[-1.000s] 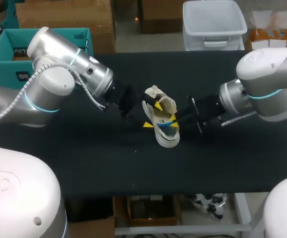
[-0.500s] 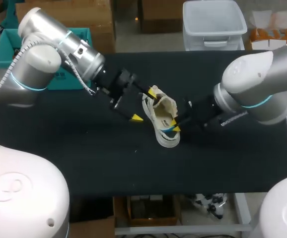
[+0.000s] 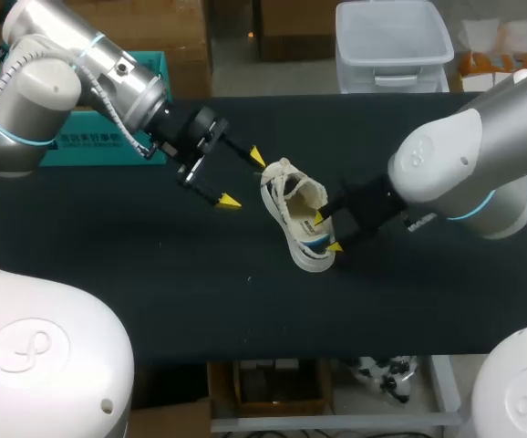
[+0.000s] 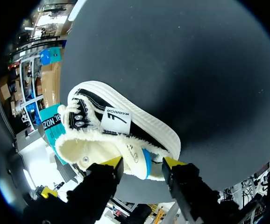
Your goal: Open the shoe tongue, take the insole out of the shoe, put the insole back into the shoe, and pack the shoe into the shoebox
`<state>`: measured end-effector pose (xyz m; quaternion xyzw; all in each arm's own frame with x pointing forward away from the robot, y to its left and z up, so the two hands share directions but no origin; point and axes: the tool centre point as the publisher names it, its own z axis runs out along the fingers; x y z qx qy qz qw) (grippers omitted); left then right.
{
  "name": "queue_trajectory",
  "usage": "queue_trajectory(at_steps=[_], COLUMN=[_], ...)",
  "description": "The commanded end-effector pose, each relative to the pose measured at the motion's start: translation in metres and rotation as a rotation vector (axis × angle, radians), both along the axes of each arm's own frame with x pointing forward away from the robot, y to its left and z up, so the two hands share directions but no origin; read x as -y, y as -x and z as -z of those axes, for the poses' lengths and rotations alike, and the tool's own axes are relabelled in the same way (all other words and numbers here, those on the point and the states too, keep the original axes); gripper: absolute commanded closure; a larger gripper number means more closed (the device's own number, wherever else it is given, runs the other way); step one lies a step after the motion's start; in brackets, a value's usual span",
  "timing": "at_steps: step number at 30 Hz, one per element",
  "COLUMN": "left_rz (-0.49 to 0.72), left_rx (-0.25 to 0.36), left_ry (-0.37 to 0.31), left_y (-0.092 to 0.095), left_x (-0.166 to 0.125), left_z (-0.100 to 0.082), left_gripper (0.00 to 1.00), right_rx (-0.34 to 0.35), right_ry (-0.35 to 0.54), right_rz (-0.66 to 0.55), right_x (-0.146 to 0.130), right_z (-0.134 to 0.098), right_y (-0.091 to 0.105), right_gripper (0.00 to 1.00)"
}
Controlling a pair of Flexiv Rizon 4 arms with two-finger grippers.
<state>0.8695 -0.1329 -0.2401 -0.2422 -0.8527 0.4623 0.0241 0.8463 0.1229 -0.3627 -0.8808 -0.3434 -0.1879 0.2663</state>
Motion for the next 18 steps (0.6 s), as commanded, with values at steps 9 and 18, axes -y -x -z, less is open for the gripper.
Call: queue_trajectory(at_steps=[9, 18], left_rz=[-0.117, -0.187], left_rx=[-0.066, -0.137], left_ry=[-0.058, -0.091], left_y=[0.004, 0.002], left_x=[-0.023, -0.038], left_z=[-0.015, -0.015], left_gripper=[0.00, 0.00], right_rx=[0.126, 0.147], right_ry=[0.133, 0.135], right_rz=[-0.013, -0.094], right_x=[-0.010, -0.017], right_z=[-0.035, -0.003], right_y=[0.003, -0.023], right_gripper=[1.00, 1.00])
